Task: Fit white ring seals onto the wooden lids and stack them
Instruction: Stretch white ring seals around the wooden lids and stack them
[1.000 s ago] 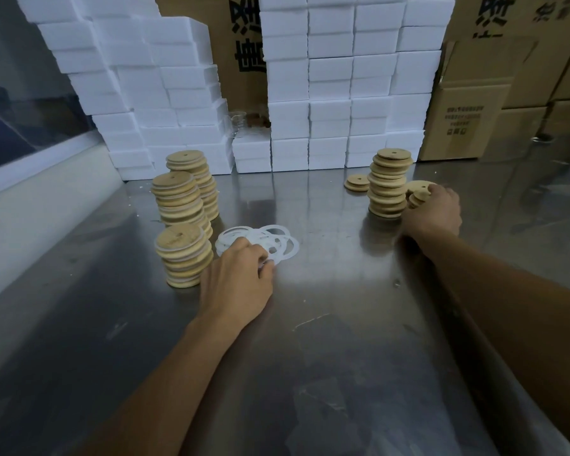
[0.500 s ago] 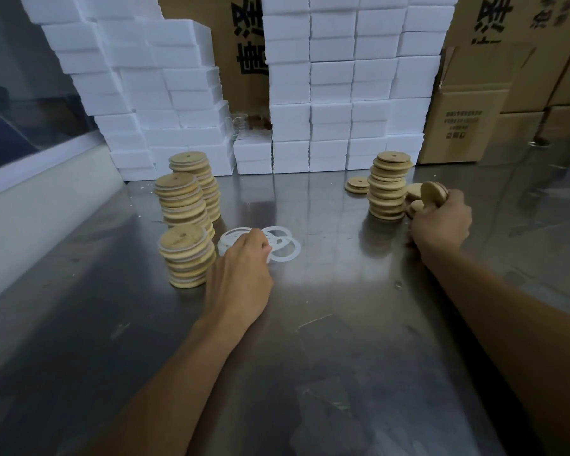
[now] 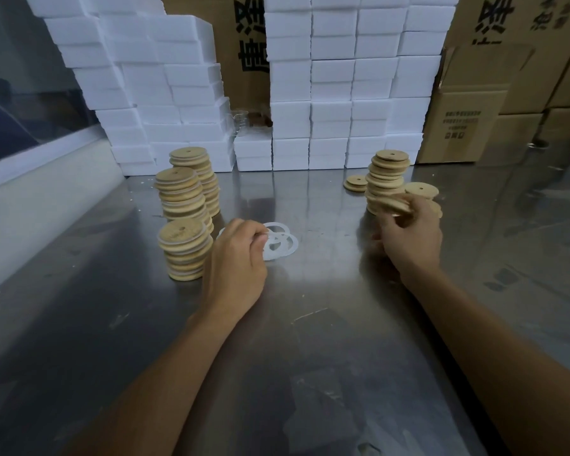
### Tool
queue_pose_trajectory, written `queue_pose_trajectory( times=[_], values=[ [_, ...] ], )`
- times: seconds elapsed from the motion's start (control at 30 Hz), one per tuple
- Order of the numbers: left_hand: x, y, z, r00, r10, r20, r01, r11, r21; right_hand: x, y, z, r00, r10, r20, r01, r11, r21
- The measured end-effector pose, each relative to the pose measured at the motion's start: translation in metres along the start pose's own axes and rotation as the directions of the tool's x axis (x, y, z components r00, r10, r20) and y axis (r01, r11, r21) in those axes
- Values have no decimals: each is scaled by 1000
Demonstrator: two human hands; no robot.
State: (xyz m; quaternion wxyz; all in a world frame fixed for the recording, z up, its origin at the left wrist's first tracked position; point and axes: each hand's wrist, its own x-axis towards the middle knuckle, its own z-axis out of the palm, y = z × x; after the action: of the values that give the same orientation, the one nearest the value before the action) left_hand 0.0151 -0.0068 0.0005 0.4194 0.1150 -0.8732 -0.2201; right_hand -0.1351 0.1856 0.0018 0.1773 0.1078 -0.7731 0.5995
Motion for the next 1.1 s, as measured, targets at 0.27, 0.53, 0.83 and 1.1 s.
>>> queue_pose_trajectory(
  times=[0.27, 0.53, 0.83, 1.1],
  values=[
    [-1, 0, -1, 1000, 20, -12, -21, 987, -161, -12, -13, 11, 971, -79, 225, 56, 993, 105],
    [0, 18, -2, 916, -351, 195, 370, 551, -748, -32, -31, 29, 877, -157, 455, 91, 982, 163],
    [-3, 19, 7, 872, -442, 210, 471, 643, -604, -49, -36, 43, 789, -329, 520, 213, 939, 271],
    [-5, 14, 13, 869, -452, 203, 465, 605, -646, -51, -30, 46, 763, -420, 492, 346, 907, 240]
  ],
)
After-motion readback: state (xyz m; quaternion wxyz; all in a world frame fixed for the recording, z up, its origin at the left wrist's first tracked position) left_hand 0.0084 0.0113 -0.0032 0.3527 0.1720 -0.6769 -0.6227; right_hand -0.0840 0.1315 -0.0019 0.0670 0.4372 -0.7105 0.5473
